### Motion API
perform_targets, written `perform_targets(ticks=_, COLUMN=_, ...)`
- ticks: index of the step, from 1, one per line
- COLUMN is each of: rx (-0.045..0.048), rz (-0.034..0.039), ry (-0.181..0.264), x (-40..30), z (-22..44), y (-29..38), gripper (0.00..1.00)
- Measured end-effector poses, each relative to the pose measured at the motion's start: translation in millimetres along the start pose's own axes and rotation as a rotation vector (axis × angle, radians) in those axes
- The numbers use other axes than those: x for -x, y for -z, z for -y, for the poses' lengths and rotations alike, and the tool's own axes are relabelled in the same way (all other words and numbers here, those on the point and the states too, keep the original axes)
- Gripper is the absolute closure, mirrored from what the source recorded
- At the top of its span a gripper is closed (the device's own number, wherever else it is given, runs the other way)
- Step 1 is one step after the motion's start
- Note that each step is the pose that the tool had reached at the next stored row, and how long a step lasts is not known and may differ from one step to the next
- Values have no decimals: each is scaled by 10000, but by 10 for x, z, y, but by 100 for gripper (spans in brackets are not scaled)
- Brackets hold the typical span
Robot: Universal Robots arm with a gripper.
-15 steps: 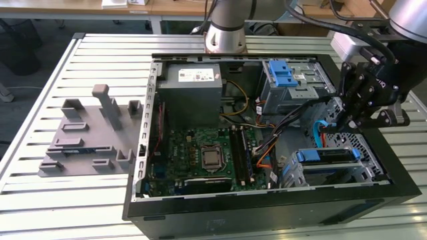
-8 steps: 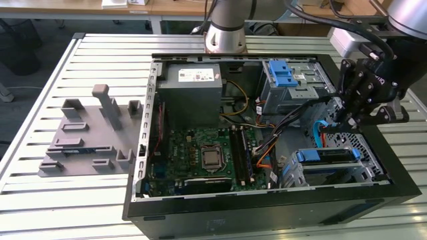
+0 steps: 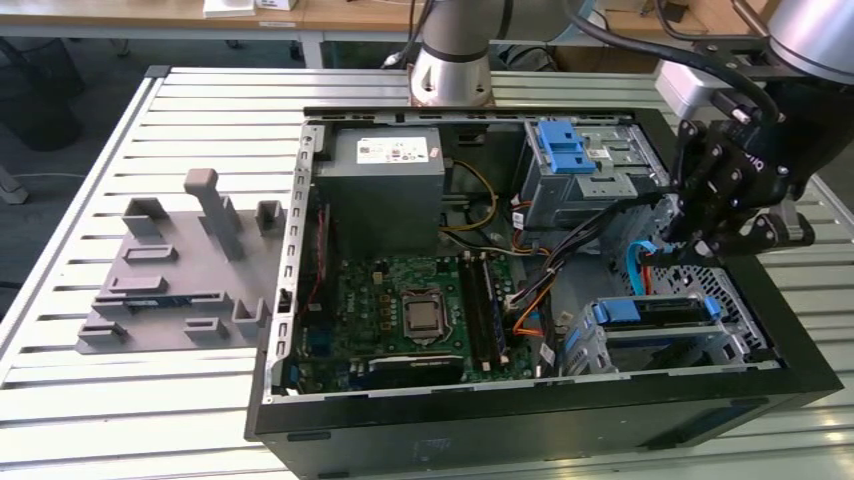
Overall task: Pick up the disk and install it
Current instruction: 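Insert the first disk wire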
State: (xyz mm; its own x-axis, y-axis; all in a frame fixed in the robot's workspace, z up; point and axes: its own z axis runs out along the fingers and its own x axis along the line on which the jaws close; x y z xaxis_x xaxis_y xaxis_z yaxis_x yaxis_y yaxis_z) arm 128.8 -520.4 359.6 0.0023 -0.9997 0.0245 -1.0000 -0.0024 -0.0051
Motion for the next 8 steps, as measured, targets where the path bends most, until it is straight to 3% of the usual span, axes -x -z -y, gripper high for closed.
perform_targets(ticks=3, rx=0, rz=1, ry=0, x=15, z=0, y=-16, gripper=68)
perform_targets(ticks=8, rx=-12, rz=-67, ry=0, x=19, z=0, y=-47, gripper=68)
